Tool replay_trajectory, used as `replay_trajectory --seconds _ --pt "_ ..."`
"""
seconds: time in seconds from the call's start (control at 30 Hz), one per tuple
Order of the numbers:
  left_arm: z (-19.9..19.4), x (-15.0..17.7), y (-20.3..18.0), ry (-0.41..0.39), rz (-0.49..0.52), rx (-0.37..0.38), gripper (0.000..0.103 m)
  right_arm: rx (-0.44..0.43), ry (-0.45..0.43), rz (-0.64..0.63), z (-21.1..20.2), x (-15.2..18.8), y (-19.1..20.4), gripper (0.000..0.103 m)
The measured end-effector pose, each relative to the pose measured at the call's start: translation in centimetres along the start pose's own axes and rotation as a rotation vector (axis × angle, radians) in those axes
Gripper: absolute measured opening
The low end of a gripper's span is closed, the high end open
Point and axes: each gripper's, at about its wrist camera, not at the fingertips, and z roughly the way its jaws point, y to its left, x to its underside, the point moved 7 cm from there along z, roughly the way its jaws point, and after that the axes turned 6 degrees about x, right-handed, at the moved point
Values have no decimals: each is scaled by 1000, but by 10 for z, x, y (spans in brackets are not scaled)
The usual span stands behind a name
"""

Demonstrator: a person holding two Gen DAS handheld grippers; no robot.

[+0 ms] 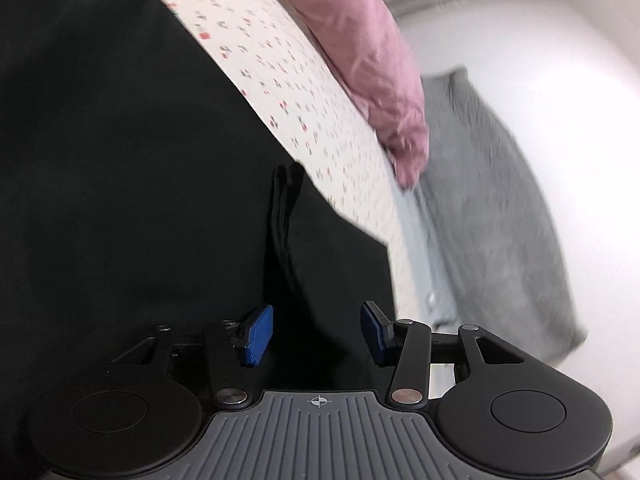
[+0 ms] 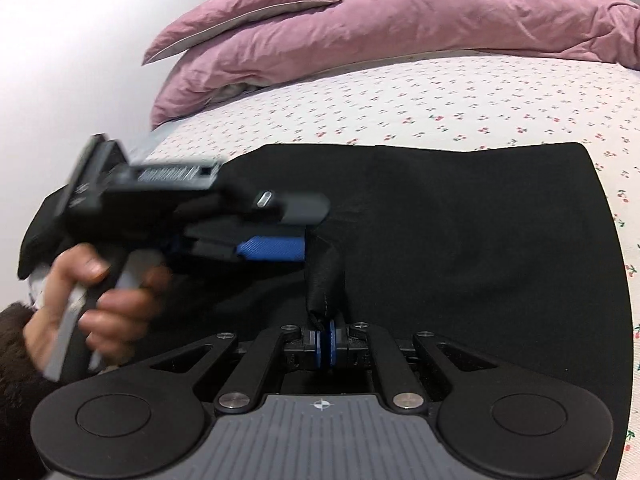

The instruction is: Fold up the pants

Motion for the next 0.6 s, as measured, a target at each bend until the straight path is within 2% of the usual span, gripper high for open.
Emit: replay_trajectory --seconds 0.07,0.17,0.27,0.33,0.37,0.4,0.43,0.47,0.6 --pt "6 -2 -1 -20 -7 -12 45 -15 0 -9 -1 0 2 7" --pt "16 -2 -8 -22 44 -58 45 -40 3 -18 -1 -1 7 8" --pt "21 2 -14 -19 105 -111 31 -58 11 -42 -3 -2 10 16" --pt "21 3 -14 -17 141 -165 10 -78 13 -27 -4 -5 9 27" --pt "20 2 -14 -19 157 -187 3 -90 10 -15 -5 -7 7 31" --pt "19 1 -13 -19 169 -202 2 -100 0 -5 -7 -9 6 42" --pt "18 1 -12 -18 180 -210 1 -104 -12 4 -9 -12 5 47" --pt "16 1 -13 -21 191 -219 1 -105 -23 8 -11 -14 4 48" --pt "1 -3 -22 -35 266 -278 0 -67 -54 40 -12 -22 -7 64"
